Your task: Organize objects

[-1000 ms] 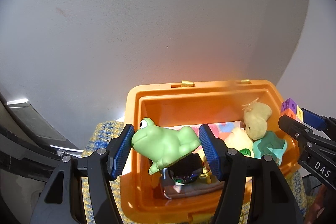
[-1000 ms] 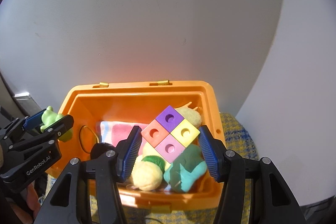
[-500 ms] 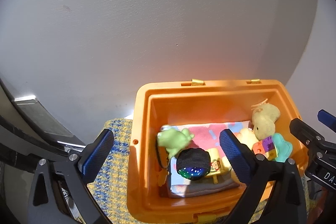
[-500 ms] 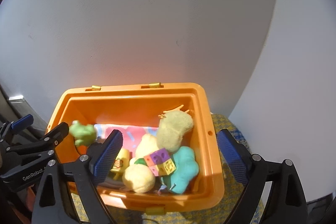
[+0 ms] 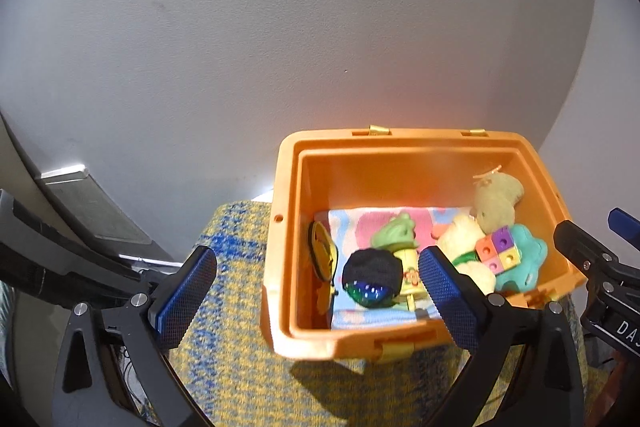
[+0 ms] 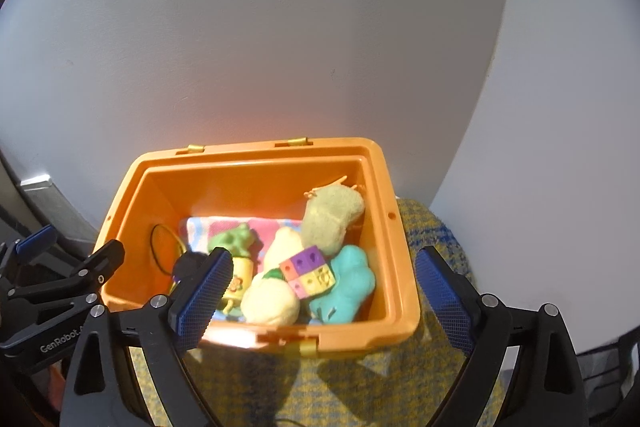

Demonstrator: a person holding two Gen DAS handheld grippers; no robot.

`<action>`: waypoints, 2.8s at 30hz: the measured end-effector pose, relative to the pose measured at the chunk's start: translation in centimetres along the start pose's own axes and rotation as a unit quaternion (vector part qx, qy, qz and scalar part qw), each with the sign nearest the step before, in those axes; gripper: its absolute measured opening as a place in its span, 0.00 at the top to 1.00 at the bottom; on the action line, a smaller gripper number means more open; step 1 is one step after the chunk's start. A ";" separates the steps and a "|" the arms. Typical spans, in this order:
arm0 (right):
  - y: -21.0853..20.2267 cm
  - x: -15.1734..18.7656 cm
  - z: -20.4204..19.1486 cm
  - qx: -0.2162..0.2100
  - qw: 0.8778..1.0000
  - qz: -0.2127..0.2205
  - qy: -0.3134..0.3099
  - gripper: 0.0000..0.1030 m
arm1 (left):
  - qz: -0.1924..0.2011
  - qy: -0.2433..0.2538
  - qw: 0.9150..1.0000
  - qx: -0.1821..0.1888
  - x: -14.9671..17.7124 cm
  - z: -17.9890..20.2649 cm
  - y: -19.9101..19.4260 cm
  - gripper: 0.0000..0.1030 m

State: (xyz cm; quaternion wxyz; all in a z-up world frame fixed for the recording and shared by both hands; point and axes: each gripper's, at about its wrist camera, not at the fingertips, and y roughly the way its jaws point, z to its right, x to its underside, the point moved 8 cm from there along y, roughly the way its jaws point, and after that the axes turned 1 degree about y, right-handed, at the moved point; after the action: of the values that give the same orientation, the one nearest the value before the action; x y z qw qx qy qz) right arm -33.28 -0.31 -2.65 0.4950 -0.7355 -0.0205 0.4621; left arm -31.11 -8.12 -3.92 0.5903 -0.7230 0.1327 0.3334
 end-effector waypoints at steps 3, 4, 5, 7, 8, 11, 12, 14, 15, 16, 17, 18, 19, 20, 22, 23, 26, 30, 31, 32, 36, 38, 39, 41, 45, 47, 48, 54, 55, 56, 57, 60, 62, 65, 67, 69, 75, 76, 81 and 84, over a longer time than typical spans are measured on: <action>-1.0 0.5 -0.1 0.000 1.000 0.002 -0.001 0.10 | 0.000 0.001 1.000 0.000 0.6 0.1 -0.9 0.00; -1.3 0.7 -0.1 -0.001 1.000 0.003 -0.001 0.10 | 0.001 0.001 1.000 0.001 0.8 0.1 -1.3 0.00; -1.7 0.9 -0.1 -0.001 1.000 0.003 -0.001 0.10 | 0.000 0.001 1.000 0.001 1.0 0.1 -1.7 0.00; -2.3 1.3 0.0 -0.002 1.000 0.004 0.000 0.10 | 0.000 0.000 1.000 0.001 1.5 0.2 -2.5 0.00; -2.6 1.5 0.0 -0.002 1.000 0.004 0.000 0.10 | 0.001 0.000 1.000 0.001 1.7 0.2 -2.9 0.00; -3.4 2.1 0.2 -0.002 1.000 0.004 0.001 0.10 | 0.003 0.000 1.000 0.002 2.4 0.3 -4.1 0.00; -3.8 2.4 0.2 -0.002 1.000 0.004 0.001 0.10 | 0.004 0.000 1.000 0.003 2.8 0.3 -4.6 0.00; -4.5 2.8 0.3 -0.003 1.000 0.005 0.001 0.10 | 0.004 0.000 1.000 0.005 3.2 0.4 -5.1 0.00; -4.9 3.1 0.4 -0.003 1.000 0.006 0.001 0.10 | 0.003 0.000 1.000 0.005 3.5 0.4 -5.6 0.00; -5.3 3.3 0.4 -0.003 1.000 0.007 0.001 0.10 | 0.003 0.000 1.000 0.006 3.7 0.4 -5.8 0.00; -5.6 3.5 0.4 -0.002 1.000 0.007 0.001 0.10 | 0.003 -0.001 1.000 0.005 4.0 0.4 -6.2 0.00; -5.8 3.7 0.4 -0.003 1.000 0.008 -0.001 0.10 | 0.004 -0.002 1.000 0.005 4.2 0.4 -6.5 0.00; -6.1 3.9 0.5 -0.003 1.000 0.008 -0.002 0.10 | 0.004 -0.002 1.000 0.005 4.5 0.3 -6.9 0.00; -6.4 4.2 0.5 -0.002 1.000 0.008 -0.003 0.10 | 0.004 -0.003 1.000 0.006 4.8 0.3 -7.1 0.00; -7.0 4.8 0.5 -0.004 1.000 0.007 -0.003 0.10 | 0.001 -0.005 1.000 0.007 5.4 0.3 -7.7 0.00; -7.2 5.1 0.5 -0.004 1.000 0.007 -0.003 0.10 | 0.000 -0.005 1.000 0.007 5.8 0.2 -7.9 0.00; -8.0 6.2 0.5 -0.006 1.000 0.006 -0.004 0.10 | -0.003 -0.008 1.000 0.008 6.7 0.1 -8.6 0.00; -9.1 7.5 0.7 -0.009 1.000 0.003 0.001 0.10 | -0.007 -0.014 1.000 0.012 8.0 -0.1 -9.5 0.00; -9.3 7.8 0.7 -0.009 1.000 0.003 0.002 0.10 | -0.008 -0.015 1.000 0.012 8.3 -0.2 -9.7 0.00; -9.5 8.2 0.7 -0.011 1.000 0.002 0.003 0.10 | -0.009 -0.016 1.000 0.013 8.6 -0.2 -9.9 0.00; -10.3 9.3 0.7 -0.012 1.000 0.001 0.002 0.10 | -0.010 -0.015 1.000 0.013 9.7 -0.1 -10.9 0.00; -10.8 9.8 0.7 -0.012 1.000 0.001 0.001 0.10 | -0.011 -0.017 1.000 0.014 10.3 -0.1 -11.3 0.00; -11.0 10.1 0.7 -0.012 1.000 0.001 0.001 0.10 | -0.012 -0.018 1.000 0.013 10.6 -0.1 -11.6 0.00; -11.5 10.6 0.7 -0.012 1.000 0.001 0.000 0.10 | -0.014 -0.020 1.000 0.014 11.2 0.0 -11.9 0.00; -12.5 11.6 0.9 -0.009 1.000 0.001 -0.003 0.10 | -0.017 -0.013 1.000 0.016 12.5 0.5 -13.0 0.00; -13.1 12.2 0.9 -0.008 1.000 0.001 -0.004 0.10 | -0.019 -0.011 1.000 0.016 13.0 0.6 -13.5 0.00; -13.4 12.6 1.0 -0.010 1.000 0.000 -0.003 0.10 | -0.020 -0.011 1.000 0.017 13.3 0.7 -13.8 0.00; -14.9 14.5 1.1 -0.015 1.000 -0.010 0.003 0.08 | -0.029 -0.005 0.999 0.019 15.1 0.9 -15.5 0.00; -15.1 14.8 1.1 -0.015 1.000 -0.012 0.003 0.08 | -0.031 -0.005 0.999 0.021 15.4 1.0 -15.7 0.00; -15.4 15.1 1.1 -0.014 1.000 -0.013 0.003 0.08 | -0.034 -0.006 0.999 0.022 15.7 1.0 -15.9 0.00; -15.6 15.4 1.1 -0.015 1.000 -0.014 0.003 0.08 | -0.037 -0.006 0.999 0.023 16.0 1.1 -16.0 0.00; -16.3 16.2 0.9 -0.016 1.000 -0.020 0.001 0.08 | -0.044 -0.005 0.999 0.023 17.0 1.1 -16.5 0.00; -16.7 16.8 0.7 -0.017 1.000 -0.022 0.000 0.08 | -0.049 -0.007 0.999 0.021 17.6 0.9 -16.6 0.00; -17.0 17.7 0.6 -0.018 0.999 -0.028 0.001 0.08 | -0.058 -0.011 0.998 0.018 18.7 0.7 -16.8 0.00; -17.1 18.3 0.6 -0.015 0.999 -0.033 0.003 0.08 | -0.064 -0.012 0.998 0.016 19.5 0.8 -17.0 0.00; -17.2 18.9 0.7 -0.015 0.999 -0.036 0.003 0.08 | -0.066 -0.013 0.998 0.015 20.1 0.9 -17.1 0.00; -17.3 20.0 1.1 -0.012 0.999 -0.044 0.003 0.08 | -0.070 -0.017 0.997 0.008 20.8 0.6 -17.6 0.00; -17.3 20.1 1.2 -0.012 0.999 -0.044 0.003 0.08 | -0.071 -0.019 0.997 0.007 20.9 0.6 -17.6 0.00; -17.3 20.7 1.4 -0.012 0.999 -0.050 0.009 0.08 | -0.075 -0.019 0.997 0.007 21.3 0.6 -17.8 0.00; -17.3 20.8 1.3 -0.011 0.999 -0.051 0.012 0.07 | -0.078 -0.014 0.997 0.008 21.4 0.9 -17.7 0.00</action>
State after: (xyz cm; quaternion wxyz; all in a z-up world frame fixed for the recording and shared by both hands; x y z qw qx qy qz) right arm -14.94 19.60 -3.52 0.5102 -0.7445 -0.0572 0.4267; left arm -5.18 1.76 -4.10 0.6221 -0.7215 0.0705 0.2958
